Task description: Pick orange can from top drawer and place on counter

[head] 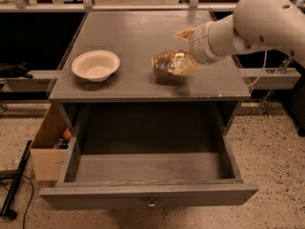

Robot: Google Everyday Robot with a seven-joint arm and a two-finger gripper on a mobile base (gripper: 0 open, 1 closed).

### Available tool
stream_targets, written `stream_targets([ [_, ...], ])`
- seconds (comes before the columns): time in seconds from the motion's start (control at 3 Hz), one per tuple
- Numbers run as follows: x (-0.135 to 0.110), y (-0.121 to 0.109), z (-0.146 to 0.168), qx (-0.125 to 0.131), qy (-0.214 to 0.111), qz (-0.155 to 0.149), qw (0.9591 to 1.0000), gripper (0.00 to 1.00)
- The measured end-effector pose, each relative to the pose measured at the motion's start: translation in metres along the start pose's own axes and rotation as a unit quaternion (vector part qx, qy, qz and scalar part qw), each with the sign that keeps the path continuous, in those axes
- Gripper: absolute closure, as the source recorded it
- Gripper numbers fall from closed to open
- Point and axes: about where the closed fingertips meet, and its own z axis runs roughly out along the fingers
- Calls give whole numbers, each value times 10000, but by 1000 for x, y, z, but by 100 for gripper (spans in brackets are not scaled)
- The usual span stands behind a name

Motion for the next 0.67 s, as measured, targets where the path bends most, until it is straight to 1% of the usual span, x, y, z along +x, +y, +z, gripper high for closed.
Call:
stream_targets([
  [0.33, 0, 0, 0, 0, -1, -1, 10000, 0],
  [0.67, 0, 0, 0, 0, -1, -1, 10000, 0],
])
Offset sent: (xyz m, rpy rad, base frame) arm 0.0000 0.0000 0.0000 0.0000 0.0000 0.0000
